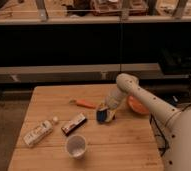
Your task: Wipe the white sponge on the table
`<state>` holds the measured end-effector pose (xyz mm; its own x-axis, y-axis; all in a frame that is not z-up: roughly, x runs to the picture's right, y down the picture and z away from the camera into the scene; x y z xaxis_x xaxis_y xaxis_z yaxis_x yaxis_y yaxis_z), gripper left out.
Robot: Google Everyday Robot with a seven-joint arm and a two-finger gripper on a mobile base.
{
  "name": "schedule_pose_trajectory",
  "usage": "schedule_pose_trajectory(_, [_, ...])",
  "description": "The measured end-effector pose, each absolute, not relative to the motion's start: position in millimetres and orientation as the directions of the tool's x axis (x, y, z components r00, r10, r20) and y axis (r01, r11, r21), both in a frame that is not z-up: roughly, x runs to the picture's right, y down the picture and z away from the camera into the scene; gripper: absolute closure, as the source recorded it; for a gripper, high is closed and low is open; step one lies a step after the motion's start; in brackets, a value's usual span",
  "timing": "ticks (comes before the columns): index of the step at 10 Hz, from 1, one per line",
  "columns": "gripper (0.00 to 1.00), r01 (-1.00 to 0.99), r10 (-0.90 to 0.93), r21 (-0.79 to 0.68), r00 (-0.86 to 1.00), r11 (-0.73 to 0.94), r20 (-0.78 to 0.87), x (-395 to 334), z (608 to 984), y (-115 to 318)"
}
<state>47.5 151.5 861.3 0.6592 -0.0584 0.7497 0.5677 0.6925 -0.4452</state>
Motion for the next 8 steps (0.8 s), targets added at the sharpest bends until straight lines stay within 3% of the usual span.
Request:
schedule_pose_trajectory(4, [1.0, 0.575, -0.058, -0.466, 0.669, 0.673, 0.741, 71.0, 846.7, 163.6])
schedule_pose_trajectory(8, [1.0, 0.49, -0.055, -0.485, 0.742, 0.724, 0.668, 148.4, 832.2, 162.2])
